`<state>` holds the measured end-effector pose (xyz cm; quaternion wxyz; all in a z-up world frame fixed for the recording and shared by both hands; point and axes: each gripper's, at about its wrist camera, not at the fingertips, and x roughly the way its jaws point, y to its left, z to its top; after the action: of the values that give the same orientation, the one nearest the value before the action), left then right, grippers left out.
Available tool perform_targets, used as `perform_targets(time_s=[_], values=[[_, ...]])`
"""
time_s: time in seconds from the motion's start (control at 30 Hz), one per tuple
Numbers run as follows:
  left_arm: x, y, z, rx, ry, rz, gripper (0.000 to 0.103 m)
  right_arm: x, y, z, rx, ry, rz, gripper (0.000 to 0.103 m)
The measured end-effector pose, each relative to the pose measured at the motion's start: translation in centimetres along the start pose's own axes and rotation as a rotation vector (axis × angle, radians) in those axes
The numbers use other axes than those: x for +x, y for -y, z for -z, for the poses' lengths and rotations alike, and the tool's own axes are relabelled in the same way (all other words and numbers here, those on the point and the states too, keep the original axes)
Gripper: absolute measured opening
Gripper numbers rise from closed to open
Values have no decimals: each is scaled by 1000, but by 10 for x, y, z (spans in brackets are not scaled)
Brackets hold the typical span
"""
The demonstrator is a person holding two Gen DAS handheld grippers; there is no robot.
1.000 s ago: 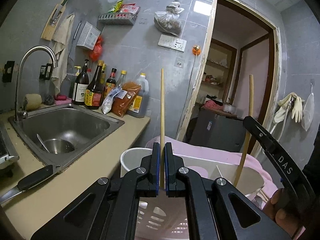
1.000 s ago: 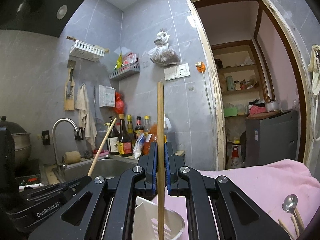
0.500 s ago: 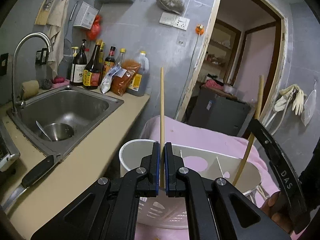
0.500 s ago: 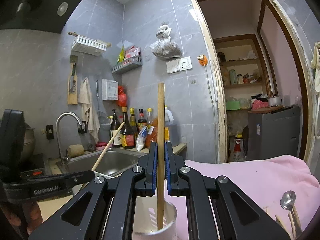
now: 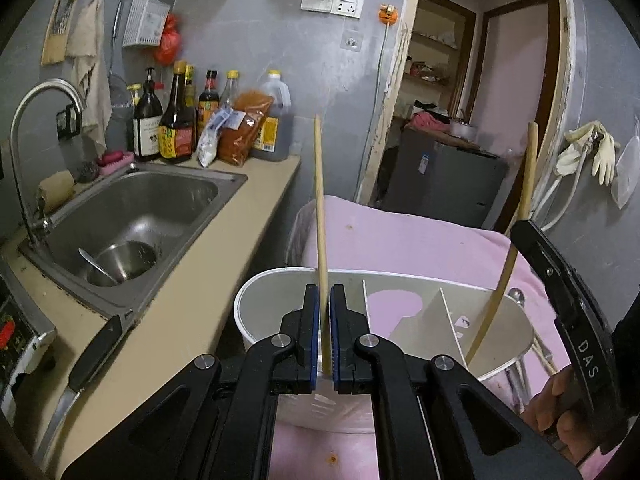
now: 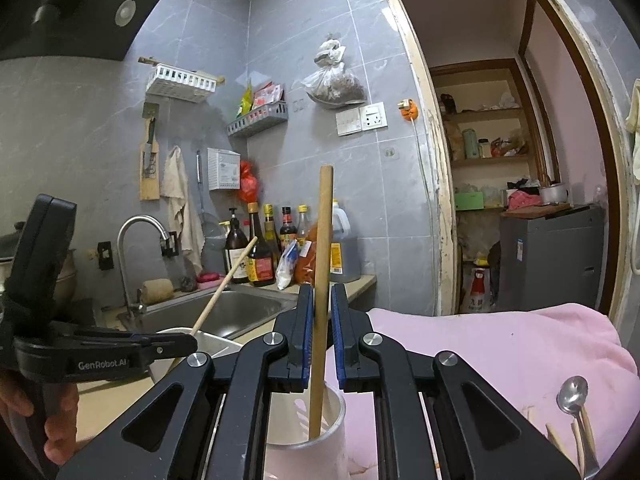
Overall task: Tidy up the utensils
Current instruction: 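Open the right tool releasing its chopstick while the left tool opens releasing its chopstick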
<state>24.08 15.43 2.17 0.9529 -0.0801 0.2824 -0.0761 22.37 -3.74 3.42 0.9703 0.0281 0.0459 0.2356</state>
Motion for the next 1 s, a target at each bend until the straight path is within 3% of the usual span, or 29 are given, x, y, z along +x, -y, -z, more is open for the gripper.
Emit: perform_targets(time_s=[0.13, 0.33, 0.6, 0.9, 1.0], values=[[-1, -4, -2, -22, -16, 18, 3, -4, 3, 0, 6, -2, -10, 23], [-8, -2, 0, -36, 13, 38, 8, -7, 6, 0, 18, -2, -13, 24], [-5, 4, -3, -9, 4, 5, 9, -11, 6, 1, 28, -11, -16, 25], [0, -3, -4, -74, -26, 27, 3, -23, 10, -4, 36, 5, -26, 26], [-1, -1, -4, -39, -29, 3, 3, -33, 13, -6, 38, 13, -21, 26]])
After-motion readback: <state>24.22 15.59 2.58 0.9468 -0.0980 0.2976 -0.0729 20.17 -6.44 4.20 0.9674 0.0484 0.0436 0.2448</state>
